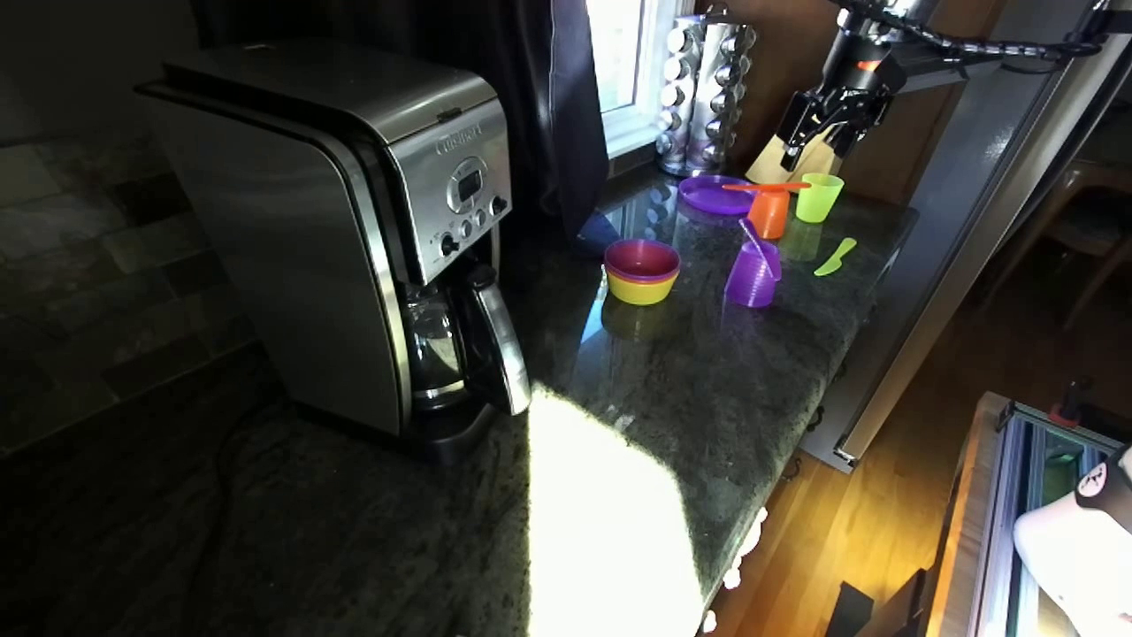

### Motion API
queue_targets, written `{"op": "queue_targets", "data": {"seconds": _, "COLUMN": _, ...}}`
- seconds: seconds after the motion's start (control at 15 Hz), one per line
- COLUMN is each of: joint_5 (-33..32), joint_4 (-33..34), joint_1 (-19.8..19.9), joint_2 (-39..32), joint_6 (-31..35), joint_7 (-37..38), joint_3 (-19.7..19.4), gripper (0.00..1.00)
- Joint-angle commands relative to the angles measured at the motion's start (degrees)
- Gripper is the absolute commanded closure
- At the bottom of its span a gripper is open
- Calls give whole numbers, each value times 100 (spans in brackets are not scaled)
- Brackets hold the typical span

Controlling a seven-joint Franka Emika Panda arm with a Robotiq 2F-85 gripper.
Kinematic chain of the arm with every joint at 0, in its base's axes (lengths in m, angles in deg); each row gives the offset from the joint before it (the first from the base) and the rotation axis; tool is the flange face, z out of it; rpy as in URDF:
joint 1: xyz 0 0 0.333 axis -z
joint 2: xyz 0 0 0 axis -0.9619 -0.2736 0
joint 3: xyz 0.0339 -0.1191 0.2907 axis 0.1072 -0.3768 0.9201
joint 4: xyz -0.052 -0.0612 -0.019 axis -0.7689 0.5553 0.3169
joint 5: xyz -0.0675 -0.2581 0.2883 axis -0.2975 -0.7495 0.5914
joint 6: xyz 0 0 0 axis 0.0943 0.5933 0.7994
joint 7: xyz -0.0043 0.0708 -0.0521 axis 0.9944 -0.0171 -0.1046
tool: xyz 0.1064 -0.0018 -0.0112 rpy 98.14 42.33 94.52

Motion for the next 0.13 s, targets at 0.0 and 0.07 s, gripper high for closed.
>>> {"op": "queue_targets", "data": {"seconds": 0.0, "joint_5": 90, "joint_4": 18, "joint_1": -63, "joint_2": 73, "joint_6": -36, "joint_7": -76, "joint_3": -113, "gripper": 0}}
{"op": "queue_targets", "data": {"seconds": 0.07, "joint_5": 95, "joint_4": 19, "joint_1": -97, "joint_2": 78, "joint_6": -38, "joint_7": -76, "joint_3": -139, "gripper": 0}}
